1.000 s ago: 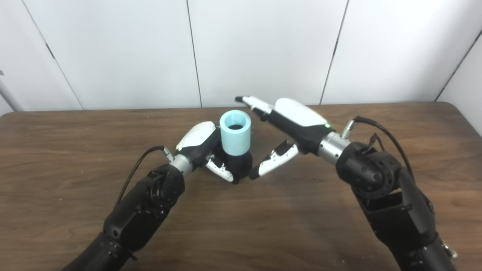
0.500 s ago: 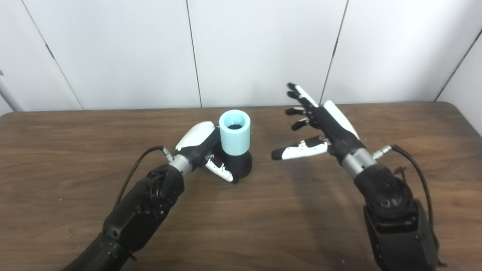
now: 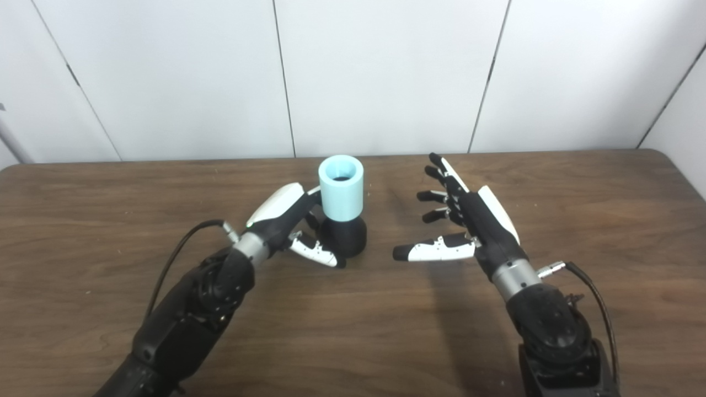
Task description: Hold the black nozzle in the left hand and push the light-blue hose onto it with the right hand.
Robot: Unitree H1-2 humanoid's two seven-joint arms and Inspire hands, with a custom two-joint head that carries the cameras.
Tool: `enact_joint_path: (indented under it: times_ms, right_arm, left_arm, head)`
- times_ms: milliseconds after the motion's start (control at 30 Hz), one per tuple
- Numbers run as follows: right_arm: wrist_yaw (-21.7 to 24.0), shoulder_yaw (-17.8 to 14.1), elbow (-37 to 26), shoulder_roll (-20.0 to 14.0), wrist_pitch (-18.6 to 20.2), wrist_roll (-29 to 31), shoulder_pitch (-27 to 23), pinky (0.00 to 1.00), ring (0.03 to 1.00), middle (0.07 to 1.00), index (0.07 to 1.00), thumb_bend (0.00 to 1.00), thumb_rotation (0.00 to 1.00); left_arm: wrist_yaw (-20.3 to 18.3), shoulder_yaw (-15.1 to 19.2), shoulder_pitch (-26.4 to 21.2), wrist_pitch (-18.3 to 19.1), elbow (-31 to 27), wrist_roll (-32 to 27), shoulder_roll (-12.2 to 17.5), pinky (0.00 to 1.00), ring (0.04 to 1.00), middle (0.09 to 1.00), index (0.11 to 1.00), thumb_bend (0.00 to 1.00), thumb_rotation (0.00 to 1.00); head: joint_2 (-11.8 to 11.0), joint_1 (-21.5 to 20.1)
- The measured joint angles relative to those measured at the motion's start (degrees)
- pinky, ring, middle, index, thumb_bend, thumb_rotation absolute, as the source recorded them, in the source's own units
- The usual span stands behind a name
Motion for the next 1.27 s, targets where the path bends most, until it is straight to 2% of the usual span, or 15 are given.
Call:
enact_joint_path:
  times_ms: [300,400,467,533,600,667,767,833,967,1067,1267]
  right_arm:
    - [-0.3,0.8,0.0,-0.1,0.0,0.8,0.3,0.68,0.837,0.966,1.0,0.88,0.16]
    - [-0.6,1.0,0.0,-0.1,0.0,0.9,0.7,0.67,0.839,0.966,1.0,0.88,0.18]
    - [-0.7,1.0,-0.1,-0.1,0.0,1.0,1.1,0.67,0.84,0.967,1.0,0.88,0.18]
    - [-0.8,0.9,-0.6,-0.1,0.0,1.2,1.3,0.66,0.837,0.964,1.0,0.88,0.17]
    - [-1.3,0.7,-1.8,0.0,0.0,1.4,1.7,0.65,0.831,0.946,0.962,0.87,0.15]
    - [-2.0,0.2,-2.1,0.0,-0.1,1.7,2.1,0.64,0.818,0.924,0.924,0.86,0.14]
    - [-3.3,-0.1,-2.0,0.3,-0.6,2.0,2.9,0.61,0.776,0.848,0.84,0.86,0.12]
    - [-5.4,-0.4,-1.9,2.2,-2.5,2.1,3.4,0.59,0.755,0.807,0.81,0.85,0.1]
    - [-8.3,-0.9,-0.9,4.7,-6.4,2.6,5.2,0.59,0.752,0.803,0.809,0.85,0.09]
    - [-8.8,-1.2,0.6,4.8,-7.1,3.1,5.9,0.59,0.758,0.81,0.815,0.85,0.08]
    - [-9.0,-1.2,0.6,4.7,-7.3,3.8,6.2,0.6,0.76,0.817,0.822,0.85,0.08]
  left_arm:
    - [-1.4,3.6,5.7,0.4,-6.3,-2.5,0.8,0.92,0.906,0.909,0.911,0.98,0.12]
    - [-2.3,5.1,7.6,1.8,-9.1,-2.7,2.0,0.9,0.895,0.904,0.91,0.94,0.06]
    - [-2.8,6.3,8.9,3.1,-11.1,-3.0,3.0,0.84,0.865,0.874,0.89,0.89,0.04]
    - [-2.9,8.9,10.3,4.4,-13.4,-4.0,3.7,0.71,0.786,0.784,0.803,0.79,0.02]
    - [-0.1,15.1,12.5,3.6,-14.8,-7.9,2.1,0.56,0.669,0.683,0.707,0.72,0.02]
    - [4.9,20.6,15.0,3.0,-14.9,-11.7,-1.3,0.5,0.624,0.647,0.679,0.7,0.02]
    - [7.0,24.9,18.0,1.0,-15.6,-20.2,-6.4,0.47,0.607,0.632,0.678,0.72,0.03]
    - [6.4,25.5,18.9,0.9,-17.0,-24.8,-8.2,0.48,0.637,0.659,0.691,0.75,0.05]
    - [5.1,25.0,17.3,0.8,-19.7,-27.5,-7.2,0.49,0.651,0.687,0.703,0.78,0.06]
    - [5.2,25.1,17.0,-0.2,-19.8,-27.9,-5.7,0.5,0.654,0.701,0.725,0.79,0.04]
    - [5.3,25.1,18.1,-1.3,-19.4,-29.0,-5.6,0.5,0.656,0.706,0.722,0.79,0.02]
  head:
    - [0.1,0.1]
    - [0.0,0.0]
    - [0.0,0.0]
    - [0.0,0.0]
    - [-0.1,0.1]
    - [-0.1,0.1]
    - [-0.1,0.4]
    - [0.0,0.8]
    - [-0.2,1.1]
    - [0.0,0.8]
    - [-0.1,-0.1]
